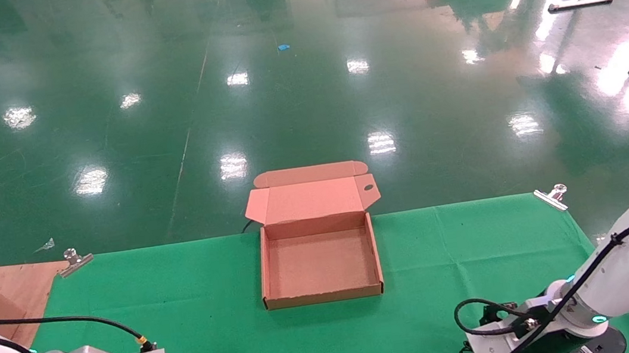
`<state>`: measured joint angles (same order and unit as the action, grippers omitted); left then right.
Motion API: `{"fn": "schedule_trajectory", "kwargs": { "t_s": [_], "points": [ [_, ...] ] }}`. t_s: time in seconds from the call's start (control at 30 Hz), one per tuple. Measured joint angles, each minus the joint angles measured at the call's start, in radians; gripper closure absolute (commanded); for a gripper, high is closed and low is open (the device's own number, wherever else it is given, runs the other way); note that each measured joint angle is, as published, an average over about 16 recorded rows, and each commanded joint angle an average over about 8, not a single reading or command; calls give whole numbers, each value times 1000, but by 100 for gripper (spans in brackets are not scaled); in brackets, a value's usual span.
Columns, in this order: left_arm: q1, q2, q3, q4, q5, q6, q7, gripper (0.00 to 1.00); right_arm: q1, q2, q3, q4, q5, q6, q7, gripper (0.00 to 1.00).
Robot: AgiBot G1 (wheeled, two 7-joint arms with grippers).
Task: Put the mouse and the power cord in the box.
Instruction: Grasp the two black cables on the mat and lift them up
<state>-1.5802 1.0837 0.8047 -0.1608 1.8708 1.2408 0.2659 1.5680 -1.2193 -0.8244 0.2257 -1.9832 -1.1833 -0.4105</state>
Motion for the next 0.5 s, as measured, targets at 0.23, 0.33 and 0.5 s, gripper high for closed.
{"fn": "schedule_trajectory", "kwargs": {
  "t_s": [0.23,0.33,0.5],
  "points": [
    [-7,16,-4,53,-5,-21,42,100,15,-14,7,-74,11,19,-53,100],
    [-9,19,-6,70,-8,-28,57,100,22,-18,10,-98,15,23,-71,100],
    [-12,20,-10,93,-14,-35,77,100,31,-26,13,-128,20,25,-97,100]
  ]
}}
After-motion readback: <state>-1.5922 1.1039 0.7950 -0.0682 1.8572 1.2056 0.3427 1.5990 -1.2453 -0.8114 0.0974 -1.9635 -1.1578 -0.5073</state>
